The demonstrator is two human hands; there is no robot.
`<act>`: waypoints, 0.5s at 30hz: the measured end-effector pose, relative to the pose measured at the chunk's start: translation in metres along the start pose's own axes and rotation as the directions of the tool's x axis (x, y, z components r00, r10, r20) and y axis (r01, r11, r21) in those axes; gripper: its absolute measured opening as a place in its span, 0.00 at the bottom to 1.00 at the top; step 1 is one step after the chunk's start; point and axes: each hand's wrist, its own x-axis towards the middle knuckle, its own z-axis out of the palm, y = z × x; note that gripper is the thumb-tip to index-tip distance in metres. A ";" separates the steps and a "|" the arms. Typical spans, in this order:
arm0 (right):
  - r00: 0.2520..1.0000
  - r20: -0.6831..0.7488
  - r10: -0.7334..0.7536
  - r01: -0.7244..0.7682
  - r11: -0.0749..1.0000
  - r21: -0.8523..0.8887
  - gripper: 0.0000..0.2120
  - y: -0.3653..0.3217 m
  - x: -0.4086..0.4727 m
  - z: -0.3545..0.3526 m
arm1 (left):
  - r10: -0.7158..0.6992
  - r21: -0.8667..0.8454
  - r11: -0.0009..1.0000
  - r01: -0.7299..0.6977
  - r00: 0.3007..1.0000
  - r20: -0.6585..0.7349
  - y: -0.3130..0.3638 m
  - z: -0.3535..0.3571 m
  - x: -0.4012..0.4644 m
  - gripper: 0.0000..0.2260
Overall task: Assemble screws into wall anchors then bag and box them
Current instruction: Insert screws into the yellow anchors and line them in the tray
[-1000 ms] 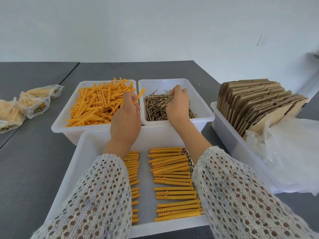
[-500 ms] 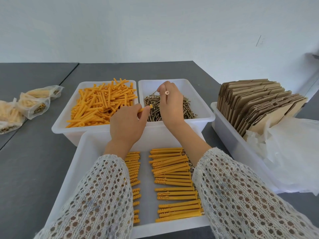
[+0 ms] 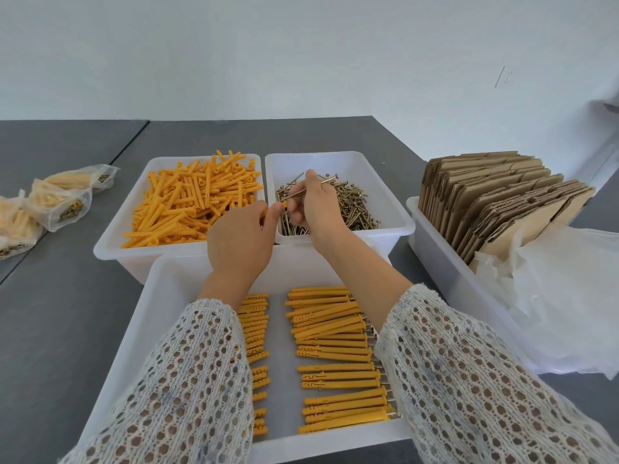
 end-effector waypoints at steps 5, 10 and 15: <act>1.000 0.016 0.010 -0.011 0.999 0.046 0.21 -0.001 -0.002 0.000 | -0.019 -0.016 1.000 0.019 1.000 0.004 0.000 -0.001 0.000 0.23; 0.992 -0.120 0.049 -0.038 0.995 0.094 0.23 -0.003 0.002 -0.007 | -0.064 -0.059 0.996 0.064 0.998 0.000 0.001 -0.002 0.001 0.24; 0.999 -0.003 0.035 -0.035 0.999 0.039 0.22 -0.002 0.001 -0.004 | -0.039 -0.043 0.998 0.039 0.999 0.001 0.002 -0.004 0.001 0.24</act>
